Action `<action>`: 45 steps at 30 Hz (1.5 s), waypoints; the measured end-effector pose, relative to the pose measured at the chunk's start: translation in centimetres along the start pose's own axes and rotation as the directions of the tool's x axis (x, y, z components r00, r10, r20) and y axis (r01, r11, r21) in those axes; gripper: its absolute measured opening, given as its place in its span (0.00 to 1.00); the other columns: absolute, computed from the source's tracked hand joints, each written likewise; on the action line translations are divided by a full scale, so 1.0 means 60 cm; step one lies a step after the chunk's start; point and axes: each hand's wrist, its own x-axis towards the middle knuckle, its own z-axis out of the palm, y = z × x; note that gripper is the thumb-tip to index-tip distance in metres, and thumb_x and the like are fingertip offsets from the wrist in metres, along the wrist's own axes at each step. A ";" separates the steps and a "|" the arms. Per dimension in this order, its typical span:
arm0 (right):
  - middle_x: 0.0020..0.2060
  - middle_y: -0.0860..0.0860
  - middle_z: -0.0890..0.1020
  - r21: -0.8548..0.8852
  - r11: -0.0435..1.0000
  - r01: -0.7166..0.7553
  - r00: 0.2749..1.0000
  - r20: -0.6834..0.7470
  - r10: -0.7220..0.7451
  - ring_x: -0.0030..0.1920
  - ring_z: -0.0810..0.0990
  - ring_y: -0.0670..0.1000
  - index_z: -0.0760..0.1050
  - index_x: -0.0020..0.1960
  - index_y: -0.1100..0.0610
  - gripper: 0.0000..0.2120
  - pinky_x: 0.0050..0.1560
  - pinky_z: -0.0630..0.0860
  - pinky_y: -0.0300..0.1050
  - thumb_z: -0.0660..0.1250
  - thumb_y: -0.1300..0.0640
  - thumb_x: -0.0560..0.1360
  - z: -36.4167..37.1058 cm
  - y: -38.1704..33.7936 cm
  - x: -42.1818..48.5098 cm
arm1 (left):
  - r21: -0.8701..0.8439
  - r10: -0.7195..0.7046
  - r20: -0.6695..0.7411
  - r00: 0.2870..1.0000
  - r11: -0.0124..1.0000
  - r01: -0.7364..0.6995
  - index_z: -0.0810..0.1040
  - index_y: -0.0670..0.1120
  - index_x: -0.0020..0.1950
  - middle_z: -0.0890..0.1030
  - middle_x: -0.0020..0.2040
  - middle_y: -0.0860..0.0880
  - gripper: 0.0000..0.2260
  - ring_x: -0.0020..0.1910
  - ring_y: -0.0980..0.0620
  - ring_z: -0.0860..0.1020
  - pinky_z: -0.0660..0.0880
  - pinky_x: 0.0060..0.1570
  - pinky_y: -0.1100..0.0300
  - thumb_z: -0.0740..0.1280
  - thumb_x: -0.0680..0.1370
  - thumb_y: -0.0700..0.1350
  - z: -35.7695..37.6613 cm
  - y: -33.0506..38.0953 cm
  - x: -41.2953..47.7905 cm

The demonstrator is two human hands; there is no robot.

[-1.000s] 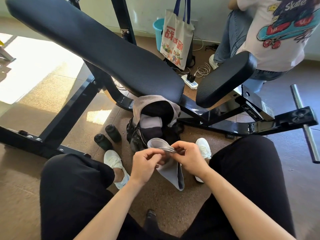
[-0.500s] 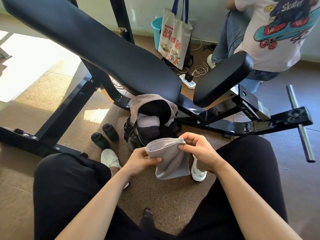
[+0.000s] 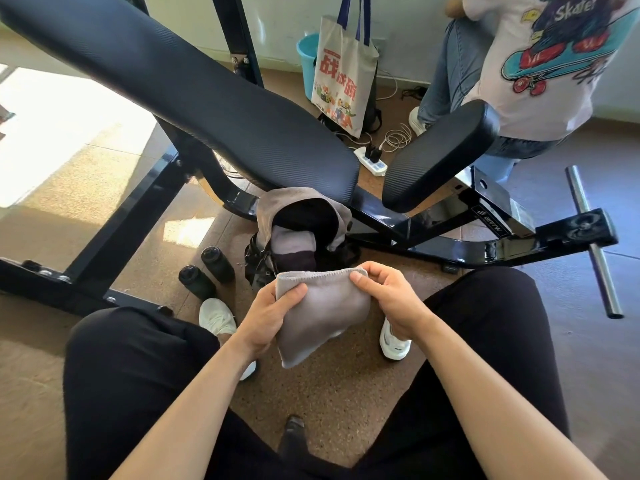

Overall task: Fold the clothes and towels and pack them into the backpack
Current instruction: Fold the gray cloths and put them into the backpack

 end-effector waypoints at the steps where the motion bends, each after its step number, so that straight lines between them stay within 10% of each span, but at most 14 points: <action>1: 0.51 0.61 0.84 0.019 1.000 -0.014 1.000 0.026 0.014 0.52 0.82 0.54 0.78 0.59 0.67 0.17 0.57 0.77 0.49 0.70 0.53 0.79 0.004 0.000 0.001 | -0.061 -0.041 -0.016 0.999 0.997 0.040 0.82 0.44 0.61 0.85 0.55 0.41 0.15 0.56 0.42 0.83 0.80 0.57 0.50 0.70 0.80 0.51 0.002 0.005 -0.001; 8: 0.58 0.57 0.85 -0.102 0.983 -0.154 0.952 0.251 0.176 0.61 0.83 0.57 0.81 0.62 0.59 0.17 0.65 0.78 0.54 0.76 0.58 0.74 0.025 0.017 0.003 | -0.460 -0.283 -0.116 0.952 0.865 0.201 0.77 0.46 0.70 0.83 0.63 0.41 0.26 0.62 0.41 0.82 0.76 0.62 0.45 0.67 0.78 0.60 -0.026 0.018 0.010; 16: 0.51 0.63 0.84 -0.232 0.972 -0.029 0.992 0.110 0.055 0.50 0.83 0.56 0.81 0.55 0.64 0.17 0.54 0.78 0.55 0.73 0.50 0.78 0.031 0.011 -0.005 | -0.597 -0.456 -0.272 0.847 0.770 0.223 0.76 0.50 0.70 0.83 0.63 0.46 0.23 0.61 0.45 0.81 0.78 0.51 0.49 0.70 0.78 0.59 -0.049 0.009 0.020; 21: 0.57 0.63 0.83 -0.011 0.999 -0.036 0.997 0.073 0.037 0.55 0.84 0.56 0.80 0.62 0.61 0.16 0.58 0.79 0.53 0.70 0.52 0.78 0.034 0.000 -0.014 | -0.612 -0.419 -0.178 0.890 0.756 0.233 0.84 0.45 0.61 0.86 0.55 0.45 0.23 0.55 0.46 0.83 0.77 0.55 0.50 0.66 0.79 0.62 -0.027 0.004 0.012; 27: 0.55 0.60 0.85 0.124 0.991 -0.042 0.991 -0.118 0.057 0.52 0.83 0.53 0.79 0.62 0.61 0.11 0.56 0.80 0.50 0.65 0.57 0.82 0.030 -0.008 -0.010 | -0.327 -0.345 -0.004 0.939 0.887 0.325 0.81 0.45 0.67 0.84 0.63 0.44 0.21 0.62 0.46 0.80 0.71 0.64 0.48 0.66 0.80 0.55 0.010 -0.014 0.003; 34: 0.49 0.62 0.85 -0.140 0.987 -0.083 0.973 -0.224 0.050 0.46 0.82 0.52 0.82 0.54 0.63 0.11 0.49 0.77 0.48 0.68 0.55 0.81 0.019 0.009 -0.003 | 0.121 -0.176 -0.284 0.942 0.969 0.217 0.85 0.36 0.45 0.85 0.44 0.40 0.20 0.46 0.46 0.81 0.75 0.50 0.51 0.75 0.75 0.55 0.008 -0.011 0.004; 40: 0.41 0.62 0.83 -0.274 0.956 -0.108 0.948 -0.317 0.016 0.39 0.77 0.49 0.82 0.43 0.63 0.16 0.42 0.73 0.47 0.74 0.49 0.77 0.021 0.022 0.001 | 0.311 -0.084 -0.433 0.898 0.920 0.236 0.62 0.50 0.21 0.63 0.26 0.50 0.30 0.30 0.51 0.65 0.63 0.39 0.49 0.74 0.72 0.64 0.004 -0.023 0.007; 45: 0.51 0.47 0.85 -0.293 0.951 -0.102 0.934 -0.357 -0.010 0.53 0.80 0.41 0.77 0.34 0.59 0.20 0.53 0.74 0.44 0.74 0.46 0.75 0.028 0.020 0.003 | 0.324 0.108 -0.487 0.867 0.944 0.064 0.85 0.53 0.32 0.82 0.56 0.58 0.23 0.64 0.52 0.75 0.70 0.69 0.42 0.70 0.67 0.73 -0.011 -0.026 0.011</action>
